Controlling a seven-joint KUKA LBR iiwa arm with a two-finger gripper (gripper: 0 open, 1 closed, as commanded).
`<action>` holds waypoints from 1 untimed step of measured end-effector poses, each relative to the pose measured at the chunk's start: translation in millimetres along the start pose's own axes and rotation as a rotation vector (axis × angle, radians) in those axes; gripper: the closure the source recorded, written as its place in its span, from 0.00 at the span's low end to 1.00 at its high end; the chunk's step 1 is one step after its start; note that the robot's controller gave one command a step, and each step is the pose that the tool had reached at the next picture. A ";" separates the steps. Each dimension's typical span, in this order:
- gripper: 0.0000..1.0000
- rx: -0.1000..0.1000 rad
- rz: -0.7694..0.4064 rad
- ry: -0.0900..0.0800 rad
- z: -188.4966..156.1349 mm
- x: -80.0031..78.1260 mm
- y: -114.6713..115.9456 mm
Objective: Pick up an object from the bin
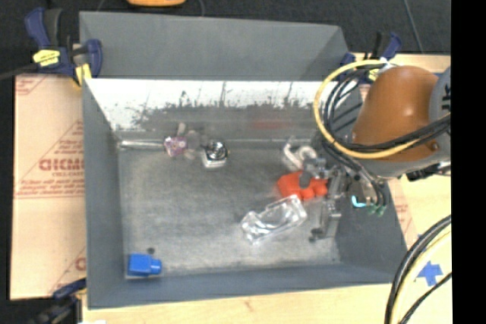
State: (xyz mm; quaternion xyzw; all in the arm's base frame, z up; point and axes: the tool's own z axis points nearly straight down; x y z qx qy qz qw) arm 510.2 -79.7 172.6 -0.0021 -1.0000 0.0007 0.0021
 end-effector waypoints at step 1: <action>0.00 0.001 -0.123 -0.003 87.9 -81.9 3.6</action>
Offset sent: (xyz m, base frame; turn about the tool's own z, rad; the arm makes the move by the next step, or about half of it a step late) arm 0.0799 0.0055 -0.0884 -0.1237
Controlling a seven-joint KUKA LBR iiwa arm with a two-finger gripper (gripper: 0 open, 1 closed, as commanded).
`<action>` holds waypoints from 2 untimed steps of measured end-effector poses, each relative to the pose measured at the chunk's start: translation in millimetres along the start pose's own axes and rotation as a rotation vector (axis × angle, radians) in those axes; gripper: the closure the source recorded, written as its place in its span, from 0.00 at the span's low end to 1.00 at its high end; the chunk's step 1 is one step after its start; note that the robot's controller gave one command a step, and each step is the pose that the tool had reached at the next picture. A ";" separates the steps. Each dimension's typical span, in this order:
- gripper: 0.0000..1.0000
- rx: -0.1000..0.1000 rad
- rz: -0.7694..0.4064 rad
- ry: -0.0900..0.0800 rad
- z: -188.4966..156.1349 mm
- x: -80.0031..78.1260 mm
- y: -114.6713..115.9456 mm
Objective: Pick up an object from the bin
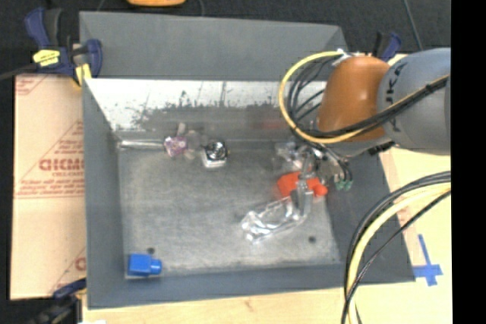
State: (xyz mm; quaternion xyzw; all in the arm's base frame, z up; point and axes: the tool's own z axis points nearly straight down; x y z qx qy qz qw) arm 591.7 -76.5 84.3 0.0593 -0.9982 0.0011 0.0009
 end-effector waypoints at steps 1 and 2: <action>1.00 0.003 -0.001 -0.014 -3.8 -2.1 0.1; 1.00 0.004 -0.059 -0.014 -105.0 16.4 -12.8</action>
Offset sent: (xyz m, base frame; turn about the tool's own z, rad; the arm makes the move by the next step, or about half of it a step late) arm 0.0000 0.0000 0.0000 0.0000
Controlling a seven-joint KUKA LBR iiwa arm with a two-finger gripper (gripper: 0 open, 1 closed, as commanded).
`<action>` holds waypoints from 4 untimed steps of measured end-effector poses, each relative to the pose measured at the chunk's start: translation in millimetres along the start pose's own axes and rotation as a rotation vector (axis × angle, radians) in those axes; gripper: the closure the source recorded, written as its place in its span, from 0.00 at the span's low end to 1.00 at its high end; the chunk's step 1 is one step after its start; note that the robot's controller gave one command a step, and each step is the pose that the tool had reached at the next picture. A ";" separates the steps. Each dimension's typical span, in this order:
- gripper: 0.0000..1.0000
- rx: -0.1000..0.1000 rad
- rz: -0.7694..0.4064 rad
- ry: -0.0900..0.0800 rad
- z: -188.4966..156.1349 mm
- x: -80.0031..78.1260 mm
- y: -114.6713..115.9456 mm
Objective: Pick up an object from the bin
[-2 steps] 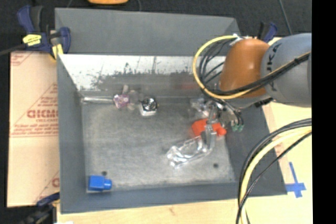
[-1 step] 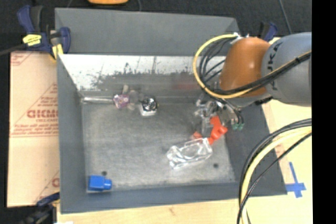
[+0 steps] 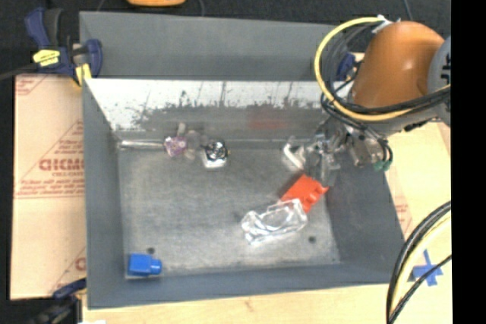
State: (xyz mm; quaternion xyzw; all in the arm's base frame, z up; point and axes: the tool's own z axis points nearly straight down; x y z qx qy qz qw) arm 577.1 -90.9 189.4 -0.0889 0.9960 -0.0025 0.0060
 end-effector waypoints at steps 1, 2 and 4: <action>0.00 -0.003 -0.001 0.008 5.1 1.4 1.0; 1.00 -0.003 -0.001 0.008 5.1 1.4 0.9; 0.00 -0.006 -0.176 0.012 106.4 17.1 -14.7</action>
Offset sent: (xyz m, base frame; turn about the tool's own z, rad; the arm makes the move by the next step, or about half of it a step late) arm 0.0000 0.0000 0.0000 0.0000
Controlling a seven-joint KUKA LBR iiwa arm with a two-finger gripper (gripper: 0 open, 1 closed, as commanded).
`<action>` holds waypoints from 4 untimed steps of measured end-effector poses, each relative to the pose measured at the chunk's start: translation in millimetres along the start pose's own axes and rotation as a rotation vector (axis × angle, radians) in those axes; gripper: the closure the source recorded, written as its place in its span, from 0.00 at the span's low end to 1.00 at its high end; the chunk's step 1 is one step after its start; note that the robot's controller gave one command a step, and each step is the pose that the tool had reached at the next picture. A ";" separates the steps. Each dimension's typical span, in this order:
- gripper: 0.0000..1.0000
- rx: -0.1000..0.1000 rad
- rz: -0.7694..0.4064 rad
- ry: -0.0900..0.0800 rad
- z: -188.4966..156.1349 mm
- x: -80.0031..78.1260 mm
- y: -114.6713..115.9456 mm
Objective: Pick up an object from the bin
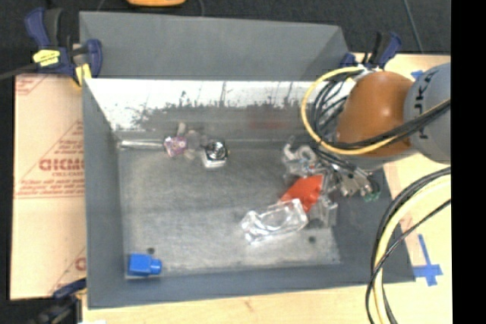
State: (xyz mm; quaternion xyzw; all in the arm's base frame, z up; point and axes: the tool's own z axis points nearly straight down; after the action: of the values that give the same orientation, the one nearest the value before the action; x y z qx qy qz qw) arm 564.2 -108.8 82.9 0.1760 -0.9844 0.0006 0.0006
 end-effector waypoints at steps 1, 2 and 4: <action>1.00 0.004 -0.001 -0.007 -4.5 -2.4 -0.6; 1.00 0.007 -0.151 -0.013 -84.9 -70.0 -17.3; 0.00 -0.001 -0.040 -0.006 -85.3 -27.2 38.7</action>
Offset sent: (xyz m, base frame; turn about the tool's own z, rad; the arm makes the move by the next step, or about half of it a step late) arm 0.0000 0.0000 0.0000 0.0000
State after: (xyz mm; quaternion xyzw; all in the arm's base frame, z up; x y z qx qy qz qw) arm 576.4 -62.9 168.2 0.1957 -0.9807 -0.0004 -0.0023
